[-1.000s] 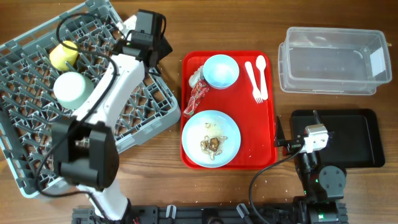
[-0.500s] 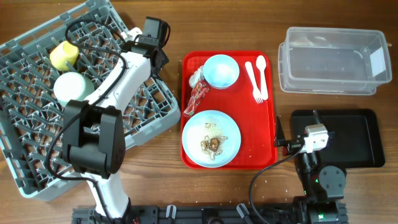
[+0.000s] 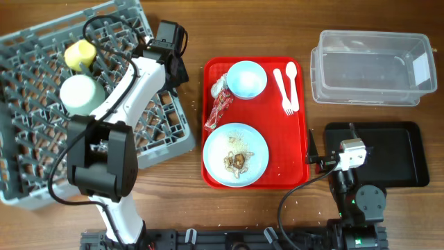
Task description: Sort waste into correct bins and load items into the dishwasher rack
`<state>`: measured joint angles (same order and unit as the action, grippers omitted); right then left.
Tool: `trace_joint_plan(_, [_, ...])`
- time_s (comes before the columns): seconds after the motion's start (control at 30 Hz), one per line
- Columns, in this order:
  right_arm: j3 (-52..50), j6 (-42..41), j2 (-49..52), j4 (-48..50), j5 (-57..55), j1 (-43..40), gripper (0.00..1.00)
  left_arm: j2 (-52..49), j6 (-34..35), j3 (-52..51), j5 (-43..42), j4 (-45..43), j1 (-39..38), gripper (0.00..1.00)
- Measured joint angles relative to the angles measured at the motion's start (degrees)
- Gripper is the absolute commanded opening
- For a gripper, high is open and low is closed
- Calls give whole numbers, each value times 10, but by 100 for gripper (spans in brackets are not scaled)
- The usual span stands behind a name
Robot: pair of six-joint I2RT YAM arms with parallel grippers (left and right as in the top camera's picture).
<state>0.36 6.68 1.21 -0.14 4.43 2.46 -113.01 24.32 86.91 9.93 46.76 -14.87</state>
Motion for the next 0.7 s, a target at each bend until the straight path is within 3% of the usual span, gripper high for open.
trace_joint_plan(0.27, [0, 0, 0, 0, 0, 0, 100, 3, -127, 4, -21, 54, 0, 4])
trace_joint_plan(0.57, [0, 0, 0, 0, 0, 0, 100, 3, -153, 10, -39, 121, -1, 4])
trace_joint_plan(0.6, [0, 0, 0, 0, 0, 0, 100, 3, -151, 10, -39, 120, -1, 13])
trace_joint_plan(0.63, [0, 0, 0, 0, 0, 0, 100, 3, -150, 10, -39, 120, -1, 30])
trace_joint_plan(0.67, [0, 0, 0, 0, 0, 0, 100, 3, -142, 10, -40, 121, -1, 78])
trace_joint_plan(0.7, [0, 0, 0, 0, 0, 0, 100, 3, -131, 6, -51, 127, -1, 88])
